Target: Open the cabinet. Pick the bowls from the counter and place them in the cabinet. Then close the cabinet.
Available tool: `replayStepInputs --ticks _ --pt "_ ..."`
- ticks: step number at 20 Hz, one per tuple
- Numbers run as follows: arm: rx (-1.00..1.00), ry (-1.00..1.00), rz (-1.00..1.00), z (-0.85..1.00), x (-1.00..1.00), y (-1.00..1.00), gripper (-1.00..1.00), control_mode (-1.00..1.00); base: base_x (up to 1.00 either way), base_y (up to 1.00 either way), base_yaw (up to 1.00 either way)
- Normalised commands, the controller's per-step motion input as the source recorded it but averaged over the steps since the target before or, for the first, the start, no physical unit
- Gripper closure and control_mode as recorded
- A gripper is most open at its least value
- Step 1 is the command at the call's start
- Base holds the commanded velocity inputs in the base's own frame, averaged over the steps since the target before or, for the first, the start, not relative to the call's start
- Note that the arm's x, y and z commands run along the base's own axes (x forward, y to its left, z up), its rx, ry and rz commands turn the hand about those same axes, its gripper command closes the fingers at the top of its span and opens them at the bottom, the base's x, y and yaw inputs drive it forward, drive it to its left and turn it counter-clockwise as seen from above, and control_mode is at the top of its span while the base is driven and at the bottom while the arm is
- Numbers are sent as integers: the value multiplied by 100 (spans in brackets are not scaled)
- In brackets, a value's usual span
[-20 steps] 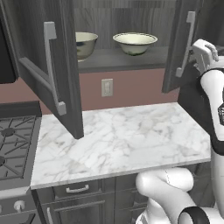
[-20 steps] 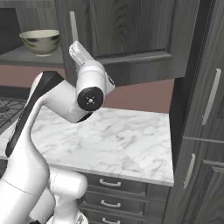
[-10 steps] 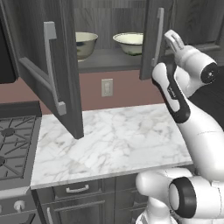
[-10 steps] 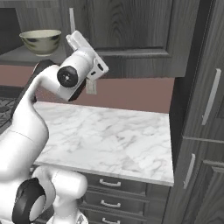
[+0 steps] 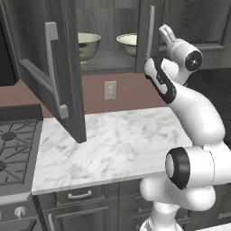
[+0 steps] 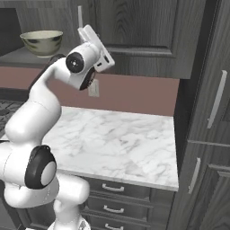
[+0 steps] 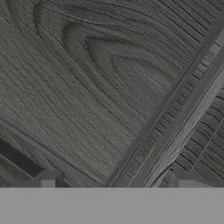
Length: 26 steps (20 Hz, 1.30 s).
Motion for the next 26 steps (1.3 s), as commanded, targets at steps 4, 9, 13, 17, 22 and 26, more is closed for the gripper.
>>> replayStepInputs --ticks 4,9,13,17,22,26 --pt "2 23 -1 0 88 -3 -100 -100 0 0 0" --pt "5 29 0 4 18 -11 -100 -100 0 0 0" --pt "15 26 0 1 -33 -14 -100 -100 0 0 0" --pt "13 18 -1 0 -76 -3 -100 -100 0 0 0" --pt "11 2 0 -2 -100 3 -100 -100 0 0 0" --pt "5 -5 0 -24 -100 12 -100 -100 0 0 0"
